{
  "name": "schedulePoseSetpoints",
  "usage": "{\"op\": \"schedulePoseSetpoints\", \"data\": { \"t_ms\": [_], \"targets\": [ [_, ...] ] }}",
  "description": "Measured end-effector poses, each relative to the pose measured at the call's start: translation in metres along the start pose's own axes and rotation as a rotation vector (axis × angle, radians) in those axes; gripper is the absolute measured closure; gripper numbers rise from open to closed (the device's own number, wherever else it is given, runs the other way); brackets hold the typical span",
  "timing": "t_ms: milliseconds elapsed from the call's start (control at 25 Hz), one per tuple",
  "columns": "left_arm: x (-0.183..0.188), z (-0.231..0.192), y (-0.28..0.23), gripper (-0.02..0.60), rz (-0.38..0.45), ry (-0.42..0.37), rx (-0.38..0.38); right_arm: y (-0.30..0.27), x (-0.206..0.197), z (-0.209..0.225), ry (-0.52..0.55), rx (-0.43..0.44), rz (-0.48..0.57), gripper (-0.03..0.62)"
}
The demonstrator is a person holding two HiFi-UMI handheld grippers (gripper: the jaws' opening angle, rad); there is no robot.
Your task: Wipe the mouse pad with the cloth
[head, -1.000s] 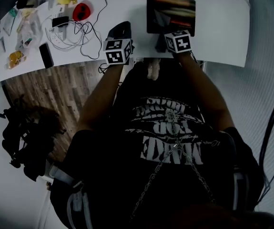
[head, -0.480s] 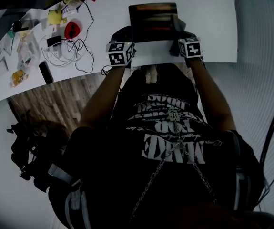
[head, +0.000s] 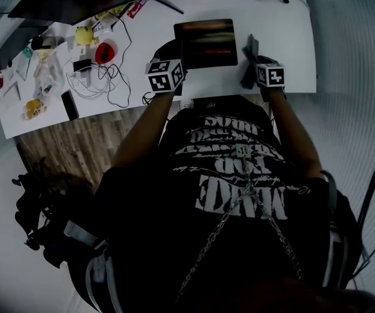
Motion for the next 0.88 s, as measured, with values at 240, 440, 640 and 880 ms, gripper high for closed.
{"op": "schedulePoseSetpoints", "data": {
  "t_ms": [240, 440, 640, 880],
  "targets": [
    [0.066, 0.017, 0.034, 0.577, 0.181, -0.058, -0.052, 0.064, 0.054, -0.03, 0.01, 0.087, 0.226, 0.407],
    [0.131, 0.028, 0.082, 0.577, 0.382, -0.149, -0.086, 0.168, 0.136, -0.109, 0.154, 0.162, 0.718, 0.452],
    [0.169, 0.032, 0.102, 0.577, 0.495, -0.2, -0.14, 0.212, 0.183, -0.157, 0.15, 0.075, 1.017, 0.571],
    [0.177, 0.029, 0.121, 0.577, 0.526, -0.197, -0.192, 0.217, 0.197, -0.199, 0.241, -0.013, 1.037, 0.592]
  ]
}}
Point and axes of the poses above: the fingertips, and each gripper's own axes: y backward along the fingers, z to its right, x out of its top, the point moved 7 cm from there along y, backward along the fingers, and after that the axes turned 11 degrees about z, right-handed, at the moved point
